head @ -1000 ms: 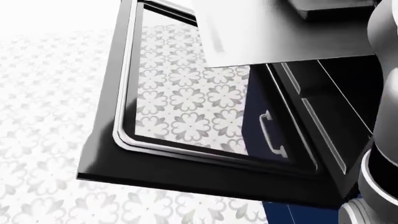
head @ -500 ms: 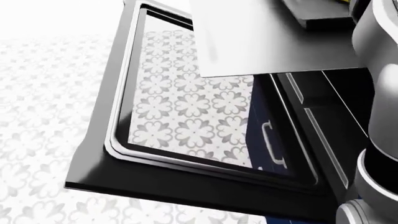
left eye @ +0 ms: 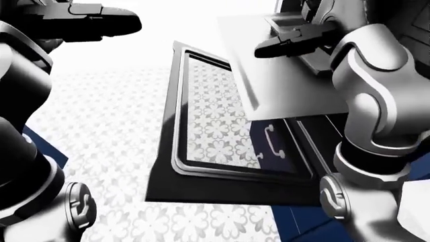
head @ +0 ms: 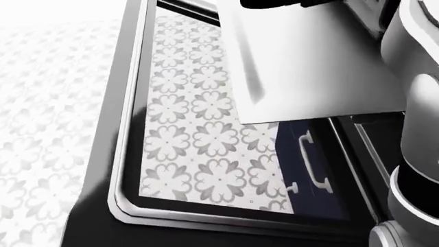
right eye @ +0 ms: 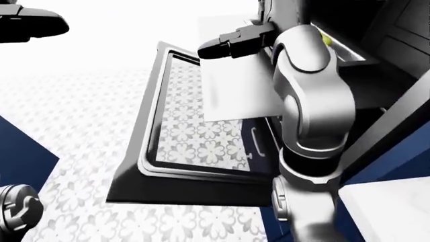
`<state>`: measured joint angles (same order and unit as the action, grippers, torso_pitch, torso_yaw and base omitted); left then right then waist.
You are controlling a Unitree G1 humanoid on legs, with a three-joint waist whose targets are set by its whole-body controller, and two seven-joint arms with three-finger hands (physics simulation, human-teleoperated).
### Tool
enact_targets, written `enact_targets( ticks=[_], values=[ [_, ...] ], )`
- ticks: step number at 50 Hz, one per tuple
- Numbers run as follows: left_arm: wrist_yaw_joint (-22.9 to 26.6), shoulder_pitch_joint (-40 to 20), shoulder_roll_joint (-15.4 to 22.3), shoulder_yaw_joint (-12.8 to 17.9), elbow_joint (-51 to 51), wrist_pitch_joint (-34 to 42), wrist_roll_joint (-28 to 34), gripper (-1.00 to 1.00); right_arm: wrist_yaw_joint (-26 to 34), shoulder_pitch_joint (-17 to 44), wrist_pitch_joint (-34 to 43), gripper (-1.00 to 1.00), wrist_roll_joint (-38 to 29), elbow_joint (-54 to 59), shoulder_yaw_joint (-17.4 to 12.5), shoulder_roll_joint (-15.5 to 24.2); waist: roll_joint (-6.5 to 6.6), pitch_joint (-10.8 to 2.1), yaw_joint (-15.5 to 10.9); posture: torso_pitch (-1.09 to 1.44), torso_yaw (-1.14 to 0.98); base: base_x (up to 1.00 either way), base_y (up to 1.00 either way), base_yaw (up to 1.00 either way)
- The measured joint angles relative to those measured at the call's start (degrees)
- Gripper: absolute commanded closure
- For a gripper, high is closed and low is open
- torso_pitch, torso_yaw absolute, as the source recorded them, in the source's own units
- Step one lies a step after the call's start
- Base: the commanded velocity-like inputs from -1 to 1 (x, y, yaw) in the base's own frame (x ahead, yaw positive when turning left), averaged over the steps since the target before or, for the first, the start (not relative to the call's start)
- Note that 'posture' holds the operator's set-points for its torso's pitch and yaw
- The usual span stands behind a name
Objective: Pick the corn from the top rack in the oven and place it on the plate on the counter.
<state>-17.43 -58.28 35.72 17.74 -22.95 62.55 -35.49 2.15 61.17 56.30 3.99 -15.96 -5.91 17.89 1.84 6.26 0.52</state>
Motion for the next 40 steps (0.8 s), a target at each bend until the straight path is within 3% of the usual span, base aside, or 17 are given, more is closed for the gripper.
enact_targets(
  ticks=[3, 8, 13, 19, 23, 26, 30, 33, 35, 37, 40],
  values=[
    [0.0, -0.7, 0.41, -0.21, -0.54, -0.53, -0.36, -1.0, -0.09, 0.52, -0.01, -1.0, -0.51, -0.72, -0.84, 0.28, -1.88, -0.34, 0.14, 0.0, 0.0, 0.0, 0.0, 0.0],
    [0.45, -0.95, 0.73, -0.89, -0.61, -1.28, -0.95, -1.0, -0.7, 1.94, 0.93, -1.0, -1.39, -0.65, -2.08, 1.27, -0.44, -1.92, 0.1, 0.0, 0.0, 0.0, 0.0, 0.0],
    [0.92, -0.85, 1.0, -0.66, 0.26, -2.3, -0.36, -1.0, 0.1, 8.67, 5.85, -1.0, -2.44, 0.85, -0.8, 3.56, 0.25, -1.79, 0.19, 0.0, 0.0, 0.0, 0.0, 0.0],
    [1.46, -0.04, 0.91, -0.75, 1.43, -2.81, 0.44, -1.0, 3.31, 20.4, 8.62, -1.0, -4.89, 7.95, 1.71, 5.07, 0.03, -1.56, 0.67, 0.0, 0.0, 0.01, 0.0, 0.0],
    [1.58, 0.29, 0.88, -0.78, 1.83, -2.56, 0.27, -1.0, 5.83, 23.63, 8.0, -1.0, -6.9, 13.21, 2.21, 4.54, -0.25, -1.62, 0.13, 0.0, 0.0, 0.24, 0.0, 0.0],
    [1.4, -0.36, 1.57, -0.01, 1.2, -2.73, 0.46, -1.0, 7.37, 26.38, 7.23, -1.0, -8.29, 16.17, 2.44, 4.69, -1.44, -1.67, -0.42, 0.0, 0.0, 0.38, 0.0, 0.0],
    [0.9, -0.74, 1.97, 1.1, 0.18, -3.32, 0.71, -1.0, 8.96, 27.95, 5.5, -1.0, -10.21, 16.09, 2.32, 4.55, -1.76, -2.58, -0.74, 0.0, 0.0, 0.38, 0.0, 0.0],
    [0.9, -1.23, 2.05, 0.83, 0.04, -3.46, 0.4, -1.0, 9.66, 28.56, 5.14, -1.0, -11.66, 16.95, 1.94, 4.58, -3.44, -2.54, -0.96, 0.0, 0.0, 0.38, 0.0, 0.0],
    [1.02, -0.56, 1.43, 0.11, -0.35, -3.36, -0.05, -1.0, 9.92, 27.85, 5.21, -1.0, -12.59, 17.51, 1.34, 4.75, -2.55, -1.79, -0.11, 0.0, 0.0, 0.38, 0.0, 0.0],
    [1.32, -0.14, 1.15, -1.01, 0.12, -2.76, -0.66, -1.0, 10.08, 26.93, 5.88, -1.0, -13.64, 17.94, 0.98, 4.83, -2.96, -1.35, 0.11, 0.0, 0.0, 0.37, 0.0, 0.0],
    [1.33, -0.35, 1.39, -0.78, 0.45, -2.15, -1.04, -1.0, 10.3, 27.36, 6.36, -1.0, -14.79, 18.66, 1.28, 4.52, -2.18, -1.91, -0.27, 0.0, 0.0, 0.13, 0.0, 0.0]
  ],
)
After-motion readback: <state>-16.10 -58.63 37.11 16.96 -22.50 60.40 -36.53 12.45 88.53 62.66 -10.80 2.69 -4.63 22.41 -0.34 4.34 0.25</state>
